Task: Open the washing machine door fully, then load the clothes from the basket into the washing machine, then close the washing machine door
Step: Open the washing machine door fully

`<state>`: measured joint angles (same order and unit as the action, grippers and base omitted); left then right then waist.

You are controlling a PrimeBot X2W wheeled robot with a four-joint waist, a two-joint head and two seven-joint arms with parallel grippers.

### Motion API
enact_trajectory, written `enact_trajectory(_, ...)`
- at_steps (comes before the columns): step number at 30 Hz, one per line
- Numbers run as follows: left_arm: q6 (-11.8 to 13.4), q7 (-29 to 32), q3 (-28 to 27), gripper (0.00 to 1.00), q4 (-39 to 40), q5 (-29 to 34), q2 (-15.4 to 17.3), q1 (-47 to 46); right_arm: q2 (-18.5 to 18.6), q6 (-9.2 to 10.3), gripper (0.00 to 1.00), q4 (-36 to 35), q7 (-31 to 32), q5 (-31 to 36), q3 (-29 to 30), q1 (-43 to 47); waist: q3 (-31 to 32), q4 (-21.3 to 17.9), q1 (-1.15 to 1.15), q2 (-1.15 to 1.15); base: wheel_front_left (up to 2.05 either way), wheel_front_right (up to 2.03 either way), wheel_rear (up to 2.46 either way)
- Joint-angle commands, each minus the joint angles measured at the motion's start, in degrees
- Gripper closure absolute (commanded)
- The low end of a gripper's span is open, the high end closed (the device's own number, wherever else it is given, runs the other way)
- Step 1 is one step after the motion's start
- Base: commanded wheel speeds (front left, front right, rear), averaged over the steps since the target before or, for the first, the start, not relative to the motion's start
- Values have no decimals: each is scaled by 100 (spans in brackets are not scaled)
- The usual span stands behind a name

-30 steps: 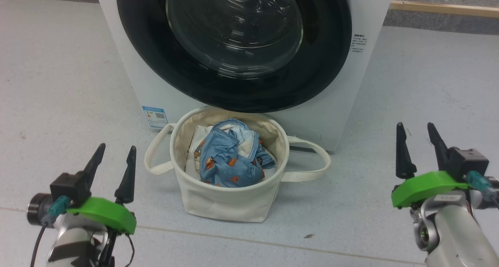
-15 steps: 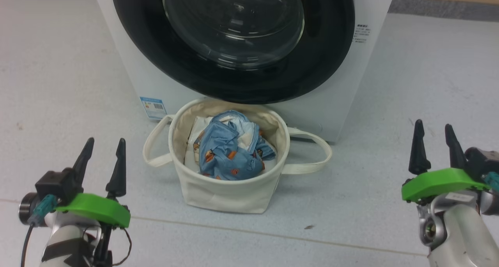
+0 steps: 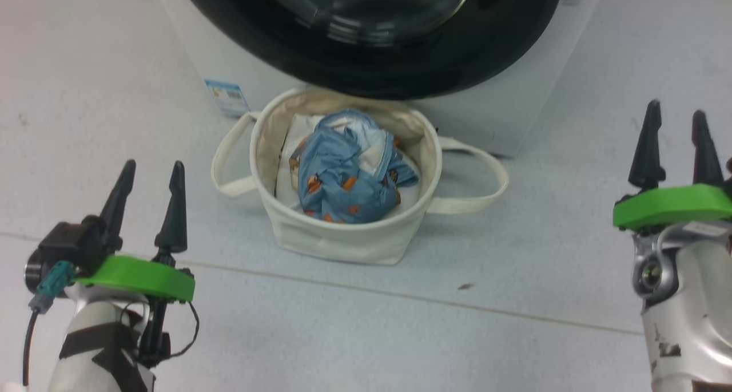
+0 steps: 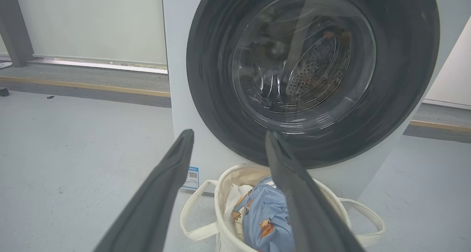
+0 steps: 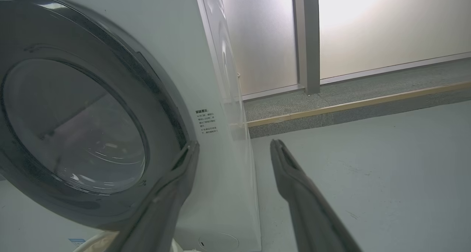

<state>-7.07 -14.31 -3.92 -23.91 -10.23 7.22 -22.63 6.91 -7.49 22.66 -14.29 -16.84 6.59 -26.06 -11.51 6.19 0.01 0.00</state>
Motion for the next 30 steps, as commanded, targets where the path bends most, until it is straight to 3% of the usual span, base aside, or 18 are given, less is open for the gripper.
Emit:
enact_trajectory(1, -3, -69, -207, 0, 241, 43, 167, -208, 35, 0, 0, -243, -71, -17, -74, -297, -332, 98, -1, 0, 0, 0, 0)
enact_trajectory(16, -33, -69, -322, 0, 568, 16, 65, -620, 102, 0, 0, -320, -71, -25, -70, -1213, -1378, 158, -1, 0, 0, 0, 0)
enact_trajectory(23, -38, -69, -376, 0, 586, 14, 72, -660, 183, 0, 0, -355, -71, -762, 16, -1603, -1518, 186, -1, 0, 0, 0, 0)
enact_trajectory(24, -39, -69, -394, 0, 590, 3, 73, -657, 206, 0, 10, -344, -71, -944, 1, -1684, -1536, 187, -1, 0, 0, 0, 0)
enact_trajectory(25, -39, -69, -408, 0, 593, -2, 73, -654, 221, 0, 26, -305, -71, -1178, -12, -1770, -1549, 190, -1, 0, 0, 0, 0)
enact_trajectory(26, -40, -69, -422, 0, 592, -8, 70, -649, 262, 0, 73, -253, -71, -1400, -56, -1855, -1559, 196, -1, 0, 0, 0, 0)
enact_trajectory(27, -40, -69, -424, 0, 591, -12, 66, -643, 303, 0, 98, -201, -41, -1657, -110, -1948, -1568, 204, -1, 0, 0, 0, 0)
enact_trajectory(30, -40, -69, -421, 0, 596, -44, 59, -645, 499, 0, 100, -76, 365, -2824, -163, -2374, -1644, 248, -1, 0, 0, 0, 0)
